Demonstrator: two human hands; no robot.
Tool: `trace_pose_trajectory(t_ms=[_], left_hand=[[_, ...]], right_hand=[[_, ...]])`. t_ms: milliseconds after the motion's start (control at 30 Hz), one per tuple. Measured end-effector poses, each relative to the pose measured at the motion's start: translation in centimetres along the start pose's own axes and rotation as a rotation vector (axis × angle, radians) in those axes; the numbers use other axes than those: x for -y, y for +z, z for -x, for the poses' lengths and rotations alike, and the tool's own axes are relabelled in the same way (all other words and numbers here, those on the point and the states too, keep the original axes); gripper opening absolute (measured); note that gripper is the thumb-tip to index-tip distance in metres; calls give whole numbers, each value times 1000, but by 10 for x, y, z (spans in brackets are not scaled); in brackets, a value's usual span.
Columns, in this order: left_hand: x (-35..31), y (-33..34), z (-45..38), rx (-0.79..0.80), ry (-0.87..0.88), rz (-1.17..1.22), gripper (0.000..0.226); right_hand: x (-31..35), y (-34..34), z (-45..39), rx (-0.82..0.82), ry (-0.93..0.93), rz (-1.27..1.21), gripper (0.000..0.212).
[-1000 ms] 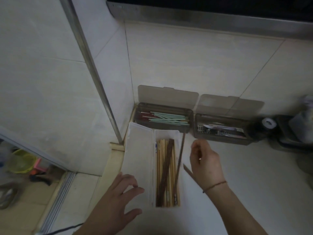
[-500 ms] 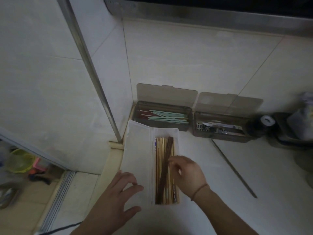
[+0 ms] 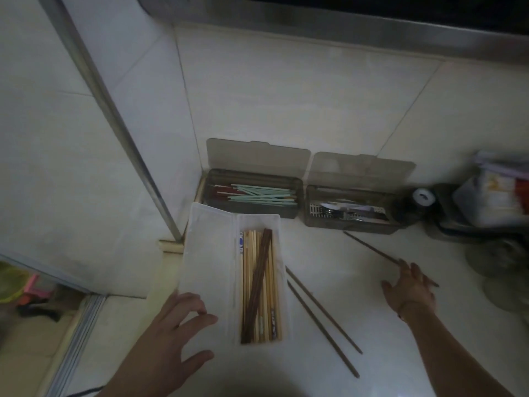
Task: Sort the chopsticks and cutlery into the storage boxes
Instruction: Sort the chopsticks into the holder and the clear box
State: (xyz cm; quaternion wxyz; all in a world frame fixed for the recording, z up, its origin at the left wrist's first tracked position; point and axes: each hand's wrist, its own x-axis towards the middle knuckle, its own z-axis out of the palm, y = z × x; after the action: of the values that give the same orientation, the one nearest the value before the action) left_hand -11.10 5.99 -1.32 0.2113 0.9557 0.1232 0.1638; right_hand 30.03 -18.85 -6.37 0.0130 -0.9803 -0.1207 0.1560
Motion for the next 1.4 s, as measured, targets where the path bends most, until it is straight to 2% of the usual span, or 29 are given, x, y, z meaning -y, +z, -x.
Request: trace_pose_trajectory(t_ms=[133, 300, 433, 567, 700, 833, 967, 1033, 1100, 1167, 1267, 1333, 1400], left_hand=[[-2, -1, -2, -23, 20, 8, 42], [-4, -1, -4, -27, 18, -8, 43], [-5, 0, -5, -31, 12, -8, 44], [-5, -1, -7, -24, 9, -3, 41], [-4, -1, -6, -18, -3, 3, 42], [-4, 0, -3, 26, -51, -14, 43], [-1, 2, -1, 57, -62, 2, 45], [0, 3, -1, 61, -64, 12, 47], [0, 4, -1, 58, -66, 18, 48], [0, 3, -1, 53, -69, 21, 49], [-1, 2, -1, 40, -64, 22, 47], [-2, 2, -1, 24, -57, 21, 47], [-3, 2, -3, 13, -49, 21, 46]], right_hand=[[4, 1, -11, 24, -4, 28, 70], [10, 5, -9, -103, -10, 193, 47], [7, 12, -6, -119, -53, 174, 27], [12, 15, 5, -143, -157, 241, 21], [30, 13, 37, -252, -262, -61, 16], [69, -8, 84, -332, -464, -451, 46], [122, -39, 122, -508, -752, -745, 27], [150, -41, 137, -450, -857, -836, 25], [172, -31, 147, -410, -871, -752, 23], [186, -14, 153, -362, -874, -460, 17], [190, 14, 156, -158, -877, -95, 13], [189, 27, 156, -10, -886, 139, 20], [188, 32, 154, 33, -917, 285, 28]])
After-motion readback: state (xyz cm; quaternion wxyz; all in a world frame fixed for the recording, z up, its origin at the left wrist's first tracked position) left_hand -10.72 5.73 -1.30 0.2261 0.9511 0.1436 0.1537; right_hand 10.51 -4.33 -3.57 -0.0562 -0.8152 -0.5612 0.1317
